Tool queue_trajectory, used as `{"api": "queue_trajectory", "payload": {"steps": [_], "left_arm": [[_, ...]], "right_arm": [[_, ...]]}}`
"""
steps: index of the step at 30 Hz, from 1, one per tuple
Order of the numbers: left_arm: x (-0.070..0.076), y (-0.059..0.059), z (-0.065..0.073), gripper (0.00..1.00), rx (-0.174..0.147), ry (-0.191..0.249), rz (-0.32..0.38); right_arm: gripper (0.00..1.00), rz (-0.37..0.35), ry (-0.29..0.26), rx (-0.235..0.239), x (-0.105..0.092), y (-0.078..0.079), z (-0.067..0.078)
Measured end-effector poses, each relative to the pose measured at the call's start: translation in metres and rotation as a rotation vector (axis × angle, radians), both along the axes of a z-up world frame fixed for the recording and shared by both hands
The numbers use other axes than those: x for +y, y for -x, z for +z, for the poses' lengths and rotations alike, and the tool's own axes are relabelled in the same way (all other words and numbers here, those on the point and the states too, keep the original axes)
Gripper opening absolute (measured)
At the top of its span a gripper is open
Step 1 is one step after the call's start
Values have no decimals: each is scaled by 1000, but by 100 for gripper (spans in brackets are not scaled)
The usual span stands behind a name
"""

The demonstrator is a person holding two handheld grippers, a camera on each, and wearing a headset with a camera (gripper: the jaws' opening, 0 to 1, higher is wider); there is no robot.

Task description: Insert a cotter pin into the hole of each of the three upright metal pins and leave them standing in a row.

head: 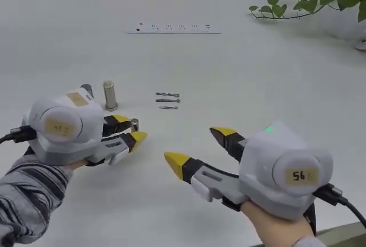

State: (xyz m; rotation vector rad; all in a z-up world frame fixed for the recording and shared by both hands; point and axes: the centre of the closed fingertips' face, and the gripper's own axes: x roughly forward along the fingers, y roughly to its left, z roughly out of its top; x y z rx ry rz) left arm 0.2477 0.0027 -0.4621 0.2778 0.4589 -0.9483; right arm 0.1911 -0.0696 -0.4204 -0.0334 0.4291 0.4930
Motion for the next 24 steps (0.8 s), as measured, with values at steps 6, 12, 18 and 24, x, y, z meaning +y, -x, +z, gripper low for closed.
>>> {"api": "queue_trajectory", "payload": {"steps": [6, 12, 18, 24], "left_arm": [[10, 3, 9, 28, 1, -9, 46], [16, 9, 20, 30, 8, 18, 101], [20, 12, 32, 37, 15, 60, 164], [29, 16, 43, 49, 17, 95, 236]], "right_arm": [[45, 49, 62, 31, -12, -4, 2], [37, 135, 70, 44, -21, -22, 14], [30, 255, 149, 85, -21, -39, 14], [25, 329, 199, 146, -15, -60, 9]]}}
